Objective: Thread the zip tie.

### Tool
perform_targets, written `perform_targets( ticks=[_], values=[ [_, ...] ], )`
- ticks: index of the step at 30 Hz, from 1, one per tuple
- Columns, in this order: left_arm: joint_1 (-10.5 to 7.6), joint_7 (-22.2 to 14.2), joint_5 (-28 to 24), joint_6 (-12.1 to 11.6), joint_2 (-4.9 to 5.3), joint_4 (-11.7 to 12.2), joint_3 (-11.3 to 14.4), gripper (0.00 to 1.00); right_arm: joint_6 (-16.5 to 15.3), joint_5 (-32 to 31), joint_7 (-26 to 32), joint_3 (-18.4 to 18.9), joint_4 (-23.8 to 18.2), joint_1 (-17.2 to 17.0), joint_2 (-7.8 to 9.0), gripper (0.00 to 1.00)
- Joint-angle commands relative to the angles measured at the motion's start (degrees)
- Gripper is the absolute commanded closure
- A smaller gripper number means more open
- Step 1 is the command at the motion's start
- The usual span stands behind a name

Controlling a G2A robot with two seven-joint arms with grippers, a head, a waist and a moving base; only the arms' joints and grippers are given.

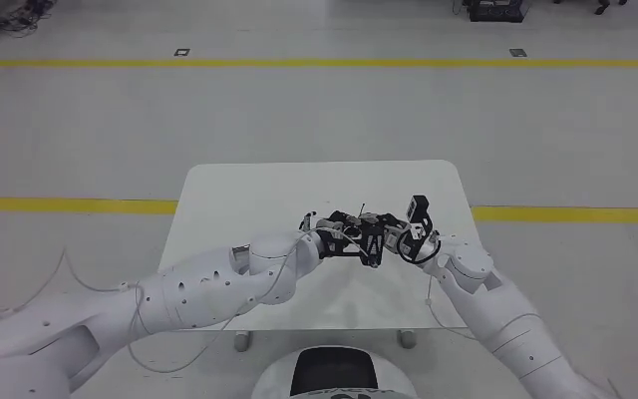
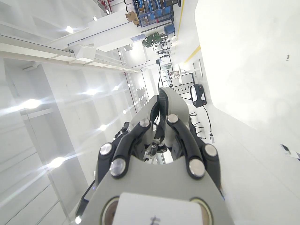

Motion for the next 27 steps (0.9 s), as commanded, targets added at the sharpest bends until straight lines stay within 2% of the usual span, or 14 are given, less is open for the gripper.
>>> perform_targets(
  ticks=[1, 10, 19, 22, 24, 25, 27],
  values=[
    [0.02, -0.21, 0.00, 0.14, 0.01, -0.07, 0.00, 0.87, 0.11, -0.23, 0.21, 0.12, -0.07, -0.14, -0.04, 1.00],
    [-0.03, -0.76, 0.00, 0.14, 0.00, -0.39, 0.00, 0.92, 0.34, -1.18, 0.98, 0.79, -0.45, -0.69, -0.23, 1.00],
    [0.03, -0.95, 0.00, -0.42, -0.18, -0.47, 0.00, 0.84, -0.35, -1.88, 1.57, 1.52, -1.00, -1.43, -0.42, 1.00],
    [0.00, -0.97, 0.00, -0.54, -0.23, -0.49, 0.00, 0.87, -0.34, -2.09, 1.69, 1.70, -1.15, -1.61, -0.47, 1.00],
    [0.02, -1.00, 0.00, -0.63, -0.26, -0.51, 0.00, 0.93, -0.32, -2.26, 1.77, 1.84, -1.27, -1.76, -0.51, 1.00],
    [0.05, -1.02, 0.00, -0.68, -0.28, -0.52, 0.00, 1.00, -0.33, -2.31, 1.81, 1.91, -1.32, -1.82, -0.53, 1.00],
    [0.09, -1.04, 0.00, -0.79, -0.33, -0.56, 0.00, 1.00, -0.41, -2.37, 1.90, 2.11, -1.40, -2.00, -0.57, 1.00]
  ],
)
